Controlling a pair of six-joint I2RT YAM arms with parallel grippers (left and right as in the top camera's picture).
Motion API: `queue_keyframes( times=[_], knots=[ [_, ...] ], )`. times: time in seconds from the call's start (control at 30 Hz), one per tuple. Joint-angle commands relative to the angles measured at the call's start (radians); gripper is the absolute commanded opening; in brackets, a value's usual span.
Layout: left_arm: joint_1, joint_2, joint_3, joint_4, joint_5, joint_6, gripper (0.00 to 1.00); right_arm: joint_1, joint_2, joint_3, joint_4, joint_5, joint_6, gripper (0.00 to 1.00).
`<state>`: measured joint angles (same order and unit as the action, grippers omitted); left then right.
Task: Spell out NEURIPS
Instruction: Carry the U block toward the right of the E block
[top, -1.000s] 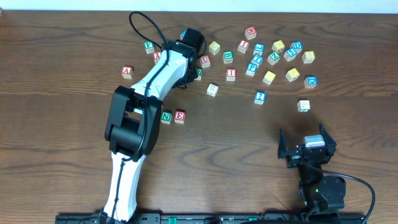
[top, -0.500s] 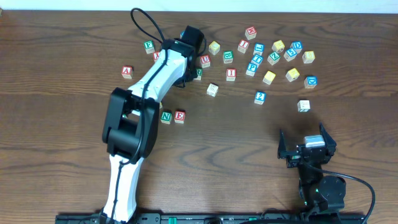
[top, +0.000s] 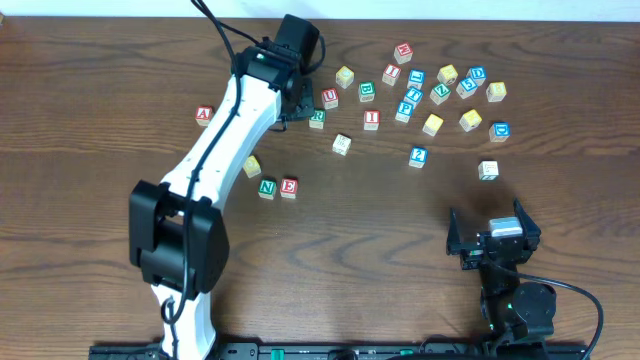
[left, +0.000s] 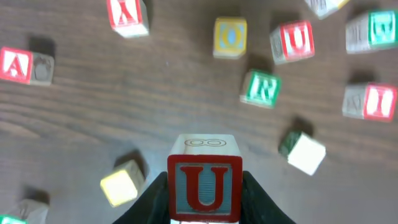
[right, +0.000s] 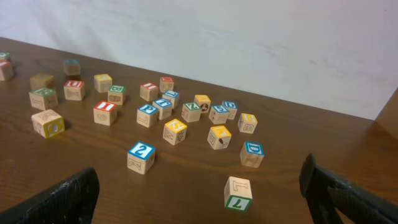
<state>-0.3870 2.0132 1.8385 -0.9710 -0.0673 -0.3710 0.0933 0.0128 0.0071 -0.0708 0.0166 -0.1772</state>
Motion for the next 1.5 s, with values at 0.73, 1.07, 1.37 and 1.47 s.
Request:
queue_keyframes(
  times=[0.73, 1.07, 1.37, 1.47],
  knots=[
    [-0.23, -0.056, -0.277, 0.04, 0.003, -0.024, 0.24, -0.009, -0.005, -0.002, -0.004, -0.001, -0.007, 0.99],
    [-0.253, -0.056, -0.364, 0.113, 0.002, -0.06, 0.22, -0.009, -0.005, -0.002, -0.004, -0.001, -0.007, 0.99],
    [-0.253, -0.056, -0.428, 0.152, -0.023, -0.066, 0.22, -0.009, -0.005, -0.002, -0.004, -0.001, -0.007, 0.99],
    [-0.253, -0.056, -0.455, 0.181, -0.023, -0.072, 0.22, -0.009, -0.005, -0.002, -0.004, -0.001, -0.007, 0.99]
  ],
)
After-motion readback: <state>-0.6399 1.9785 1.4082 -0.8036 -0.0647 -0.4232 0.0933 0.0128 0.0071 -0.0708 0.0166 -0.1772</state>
